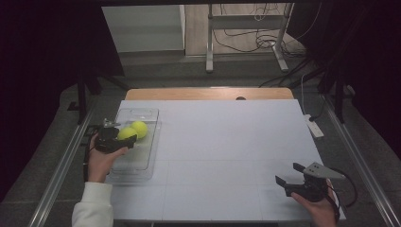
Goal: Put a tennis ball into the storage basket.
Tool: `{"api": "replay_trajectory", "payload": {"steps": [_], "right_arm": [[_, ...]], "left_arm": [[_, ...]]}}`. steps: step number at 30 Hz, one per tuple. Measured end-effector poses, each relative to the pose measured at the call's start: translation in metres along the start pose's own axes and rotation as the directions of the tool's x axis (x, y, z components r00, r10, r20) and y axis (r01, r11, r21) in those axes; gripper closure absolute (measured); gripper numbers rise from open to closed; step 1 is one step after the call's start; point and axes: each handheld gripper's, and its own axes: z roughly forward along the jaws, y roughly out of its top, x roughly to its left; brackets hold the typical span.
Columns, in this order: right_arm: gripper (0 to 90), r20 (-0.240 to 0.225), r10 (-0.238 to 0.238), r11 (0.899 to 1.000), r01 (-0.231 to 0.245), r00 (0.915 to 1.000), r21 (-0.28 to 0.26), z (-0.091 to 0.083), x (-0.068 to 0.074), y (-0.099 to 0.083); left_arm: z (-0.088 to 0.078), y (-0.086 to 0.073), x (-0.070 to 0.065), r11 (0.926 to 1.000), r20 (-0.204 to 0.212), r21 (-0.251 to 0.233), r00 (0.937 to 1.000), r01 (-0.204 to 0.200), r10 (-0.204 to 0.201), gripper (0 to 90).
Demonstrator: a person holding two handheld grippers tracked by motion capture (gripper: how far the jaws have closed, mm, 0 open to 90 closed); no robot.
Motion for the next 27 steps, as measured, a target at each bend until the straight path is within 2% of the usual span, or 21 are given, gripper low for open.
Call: {"api": "replay_trajectory", "payload": {"steps": [6,8,10,11,12,13,18,27], "right_arm": [[11.3,-0.003,0.001,1.000,-0.001,1.0000,-0.002,0.000,0.000,0.000],[11.2,-0.003,0.000,1.000,0.000,1.0000,-0.002,0.000,0.000,0.000],[11.3,-0.003,0.001,1.000,-0.001,1.0000,-0.002,0.000,0.000,0.000],[11.2,-0.003,0.001,1.000,-0.001,1.0000,-0.002,0.000,0.000,0.000],[11.2,-0.002,0.000,1.000,0.000,1.0000,-0.002,0.000,0.000,0.000],[11.3,0.000,-0.001,1.000,0.001,1.0000,0.000,0.000,0.000,0.000],[11.3,-0.002,-0.001,1.000,0.001,1.0000,-0.002,0.000,0.001,0.000],[11.2,-0.002,0.005,1.000,-0.005,1.0000,-0.001,0.000,0.000,0.000]], "left_arm": [[0.003,-0.001,0.001,0.9999,0.008,0.012,1.0000,0.001,-0.001,28.2],[0.001,-0.002,0.002,0.9999,-0.013,-0.010,0.9999,0.011,-0.011,32.4],[0.000,-0.001,0.002,0.9998,-0.011,-0.018,0.9999,0.009,-0.010,26.0],[-0.002,0.000,0.003,0.9997,-0.004,-0.022,1.0000,0.008,-0.008,26.0],[-0.002,0.000,0.003,0.9995,0.000,-0.029,0.9999,0.015,-0.015,19.3],[-0.003,0.001,0.003,0.9991,0.006,-0.035,0.9997,0.024,-0.024,16.3],[-0.005,0.001,0.002,0.9980,0.032,-0.056,0.9991,0.030,-0.028,15.4],[-0.010,0.002,0.004,0.9918,0.109,-0.110,0.9926,0.066,-0.053,15.7]]}}
